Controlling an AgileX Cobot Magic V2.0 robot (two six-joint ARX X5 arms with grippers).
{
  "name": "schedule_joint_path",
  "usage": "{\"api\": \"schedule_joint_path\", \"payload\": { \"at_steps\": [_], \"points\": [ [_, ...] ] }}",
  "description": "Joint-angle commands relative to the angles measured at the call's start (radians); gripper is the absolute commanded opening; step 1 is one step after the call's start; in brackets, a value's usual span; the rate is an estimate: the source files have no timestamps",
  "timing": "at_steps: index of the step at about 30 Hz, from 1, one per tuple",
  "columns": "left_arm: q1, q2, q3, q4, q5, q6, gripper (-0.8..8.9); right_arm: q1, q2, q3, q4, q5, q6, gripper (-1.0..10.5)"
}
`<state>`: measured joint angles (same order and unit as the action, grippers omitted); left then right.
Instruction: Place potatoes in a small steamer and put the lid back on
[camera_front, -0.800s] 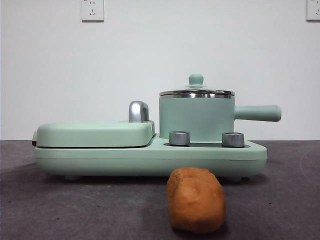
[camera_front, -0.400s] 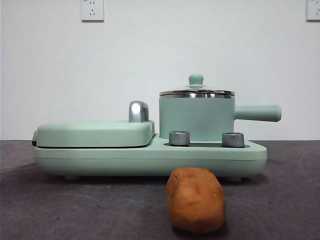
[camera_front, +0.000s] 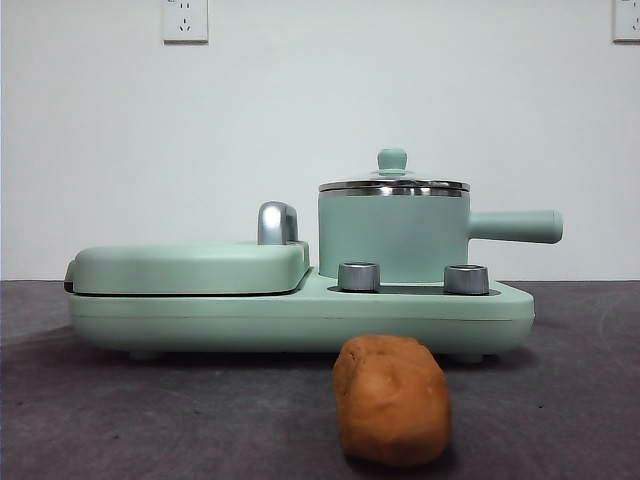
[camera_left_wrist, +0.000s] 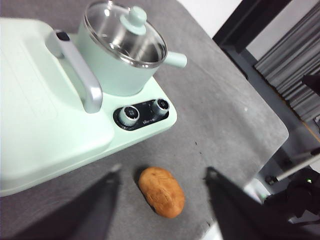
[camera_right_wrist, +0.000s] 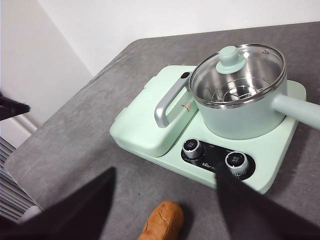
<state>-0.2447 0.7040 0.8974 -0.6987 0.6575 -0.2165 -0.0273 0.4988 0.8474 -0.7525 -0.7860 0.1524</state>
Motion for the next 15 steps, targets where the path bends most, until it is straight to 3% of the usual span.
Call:
{"api": "schedule_joint_path", "payload": {
  "at_steps": [1,4,8,15],
  "points": [
    [-0.019,0.051,0.047,0.019,0.005,0.018,3.77,0.0,0.003,0.019,0.003,-0.003,-0.015,4.2],
    [-0.044,0.11,0.076,0.035,0.005,0.018,3.85,0.0,0.003,0.019,0.003,-0.003,-0.015,4.4],
    [-0.08,0.203,0.129,0.041,0.004,0.047,4.68,0.0,0.003,0.019,0.003,-0.003,-0.015,4.4],
    [-0.156,0.383,0.246,0.041,-0.012,0.089,4.73,0.0,0.003,0.019,0.004,-0.003,-0.015,4.6]
  ]
}}
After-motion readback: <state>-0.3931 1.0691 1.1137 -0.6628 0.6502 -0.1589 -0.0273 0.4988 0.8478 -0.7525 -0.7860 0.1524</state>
